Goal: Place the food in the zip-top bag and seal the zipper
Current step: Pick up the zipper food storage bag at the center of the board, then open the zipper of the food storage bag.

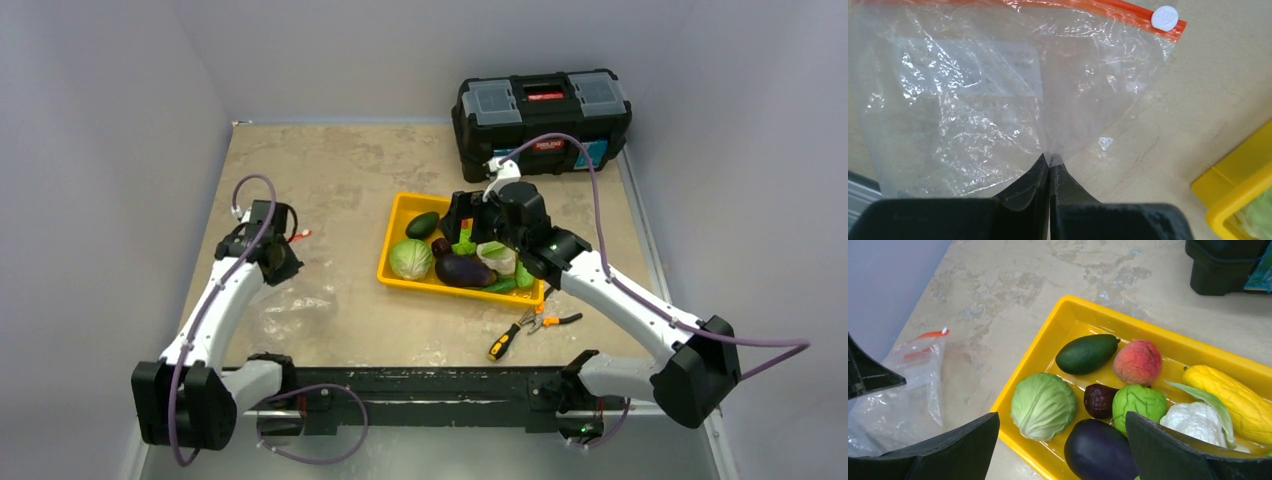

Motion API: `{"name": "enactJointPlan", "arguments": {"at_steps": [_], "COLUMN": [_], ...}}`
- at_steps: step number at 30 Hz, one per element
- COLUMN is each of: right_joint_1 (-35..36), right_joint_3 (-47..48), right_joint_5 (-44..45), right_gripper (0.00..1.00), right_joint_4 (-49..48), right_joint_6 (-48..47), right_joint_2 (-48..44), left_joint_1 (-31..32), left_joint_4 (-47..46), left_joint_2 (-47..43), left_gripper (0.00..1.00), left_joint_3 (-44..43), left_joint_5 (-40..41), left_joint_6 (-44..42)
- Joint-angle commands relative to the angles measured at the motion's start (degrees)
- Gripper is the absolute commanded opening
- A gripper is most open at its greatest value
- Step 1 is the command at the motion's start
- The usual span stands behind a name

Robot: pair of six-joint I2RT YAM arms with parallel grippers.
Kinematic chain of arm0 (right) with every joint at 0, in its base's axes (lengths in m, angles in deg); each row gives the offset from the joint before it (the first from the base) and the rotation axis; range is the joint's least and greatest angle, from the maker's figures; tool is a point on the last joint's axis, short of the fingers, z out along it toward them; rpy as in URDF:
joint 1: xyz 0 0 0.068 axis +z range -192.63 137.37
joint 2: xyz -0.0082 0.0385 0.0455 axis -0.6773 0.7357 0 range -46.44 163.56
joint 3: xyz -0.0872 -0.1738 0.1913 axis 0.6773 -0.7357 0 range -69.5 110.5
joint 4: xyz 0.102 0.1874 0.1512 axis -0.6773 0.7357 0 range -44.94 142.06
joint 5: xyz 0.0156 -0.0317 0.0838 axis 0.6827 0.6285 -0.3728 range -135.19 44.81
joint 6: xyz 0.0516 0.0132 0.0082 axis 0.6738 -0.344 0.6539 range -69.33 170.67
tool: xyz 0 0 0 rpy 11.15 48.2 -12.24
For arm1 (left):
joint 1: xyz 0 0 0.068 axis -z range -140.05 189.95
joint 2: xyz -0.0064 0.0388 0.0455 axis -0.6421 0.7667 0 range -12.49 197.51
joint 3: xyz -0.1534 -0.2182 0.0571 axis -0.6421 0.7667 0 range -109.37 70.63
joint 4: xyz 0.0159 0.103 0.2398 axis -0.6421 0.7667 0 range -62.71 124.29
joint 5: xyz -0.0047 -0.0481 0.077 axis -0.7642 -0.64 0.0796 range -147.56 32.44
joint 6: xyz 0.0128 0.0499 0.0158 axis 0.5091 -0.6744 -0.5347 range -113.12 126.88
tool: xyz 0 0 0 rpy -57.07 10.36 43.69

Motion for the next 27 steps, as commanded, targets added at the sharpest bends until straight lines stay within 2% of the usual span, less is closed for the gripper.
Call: {"name": "enactJointPlan", "arguments": {"at_steps": [1, 6, 8, 13, 18, 21, 27], "right_joint_1": [0.1, 0.2, 0.1, 0.1, 0.0, -0.3, -0.3], "right_joint_3": [1.7, 2.1, 2.3, 4.7, 2.0, 1.4, 4.6], "right_joint_5": [-5.5, -14.0, -14.4, -16.5, -14.3, -14.1, -18.9], "right_gripper": [0.99, 0.99, 0.99, 0.99, 0.99, 0.99, 0.99], "right_joint_4": [-3.3, -6.0, -6.6, -4.3, -6.4, -7.4, -10.3], "right_joint_6": [1.3, 5.6, 9.8, 20.8, 28.5, 29.9, 28.6], "right_joint_2": [1.5, 5.1, 6.6, 9.7, 6.5, 5.1, 5.9], "left_joint_1": [-0.3, 0.3, 2.3, 11.0, 13.1, 14.2, 16.8], "left_joint_4": [-3.6, -17.9, -21.4, -22.0, -21.4, -22.1, -20.8], "left_joint_2": [-9.4, -22.3, -24.4, -27.0, -32.0, -34.1, -33.6], "left_gripper": [0.00, 0.00, 0.00, 0.00, 0.00, 0.00, 0.00], "left_joint_3": [-3.5, -0.3, 0.1, 0.5, 3.8, 4.7, 4.4], "left_joint_5": [-8.3, -34.7, -41.1, -42.7, -45.0, -45.7, -46.6], "left_joint_6": [-13.0, -24.9, -28.6, -37.1, -39.9, -39.6, -39.7]}}
